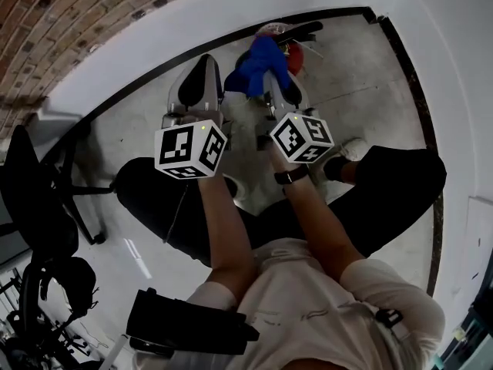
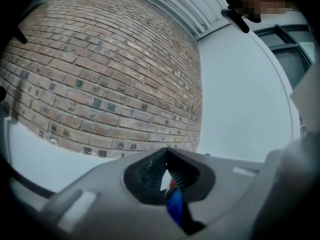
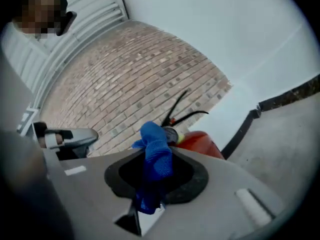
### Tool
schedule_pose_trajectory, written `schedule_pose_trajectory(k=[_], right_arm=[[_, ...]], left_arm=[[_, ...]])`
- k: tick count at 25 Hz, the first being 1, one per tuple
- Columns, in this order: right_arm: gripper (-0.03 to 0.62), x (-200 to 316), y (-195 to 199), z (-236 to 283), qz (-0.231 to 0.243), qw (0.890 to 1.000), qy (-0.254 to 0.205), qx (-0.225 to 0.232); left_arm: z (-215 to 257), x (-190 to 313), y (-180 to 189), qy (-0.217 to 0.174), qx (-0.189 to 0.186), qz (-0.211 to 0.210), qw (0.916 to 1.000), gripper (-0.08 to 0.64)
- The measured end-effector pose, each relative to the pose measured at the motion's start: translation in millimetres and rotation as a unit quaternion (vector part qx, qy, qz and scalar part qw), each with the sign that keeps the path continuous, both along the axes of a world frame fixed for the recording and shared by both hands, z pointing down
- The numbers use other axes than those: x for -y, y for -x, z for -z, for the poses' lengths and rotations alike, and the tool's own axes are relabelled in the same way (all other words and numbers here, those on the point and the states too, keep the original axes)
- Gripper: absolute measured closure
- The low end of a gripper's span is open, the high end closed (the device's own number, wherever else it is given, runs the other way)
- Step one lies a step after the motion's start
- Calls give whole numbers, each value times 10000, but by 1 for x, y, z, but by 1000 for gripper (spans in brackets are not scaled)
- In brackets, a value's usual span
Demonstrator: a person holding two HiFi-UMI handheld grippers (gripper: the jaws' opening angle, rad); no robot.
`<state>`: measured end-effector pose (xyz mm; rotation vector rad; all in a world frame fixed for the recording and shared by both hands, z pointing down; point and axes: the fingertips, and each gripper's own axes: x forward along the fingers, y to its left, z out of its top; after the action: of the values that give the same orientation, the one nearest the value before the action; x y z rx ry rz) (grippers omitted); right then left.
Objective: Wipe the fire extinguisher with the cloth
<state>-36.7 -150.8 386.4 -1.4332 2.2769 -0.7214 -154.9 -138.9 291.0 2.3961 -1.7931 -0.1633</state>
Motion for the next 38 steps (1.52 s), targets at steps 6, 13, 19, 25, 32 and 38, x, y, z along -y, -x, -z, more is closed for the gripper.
schedule_pose_trajectory(k=[6, 13, 19, 25, 32, 38], right_arm=[[515, -23, 12, -41, -55, 9931, -954, -681], [515, -22, 1, -210, -56, 9945, 824, -651], [517, -27, -11, -299, -40, 9782, 1803, -1028], [515, -29, -12, -426, 190, 9281, 3563, -1059], [511, -35, -11, -413, 1187, 8847, 4374, -1088], [511, -45, -20, -217, 1233, 9496, 2876, -167]], left_arm=[[-12, 0, -11, 39, 63, -29, 10000, 560], [-31, -6, -12, 223, 173, 67, 9996, 560], [-64, -7, -5, 511, 170, 209, 9983, 560], [-87, -8, -12, 771, 119, 32, 9969, 560], [-83, -14, -13, 792, 232, -80, 9966, 560], [-50, -9, -27, 438, 358, -282, 9980, 560]])
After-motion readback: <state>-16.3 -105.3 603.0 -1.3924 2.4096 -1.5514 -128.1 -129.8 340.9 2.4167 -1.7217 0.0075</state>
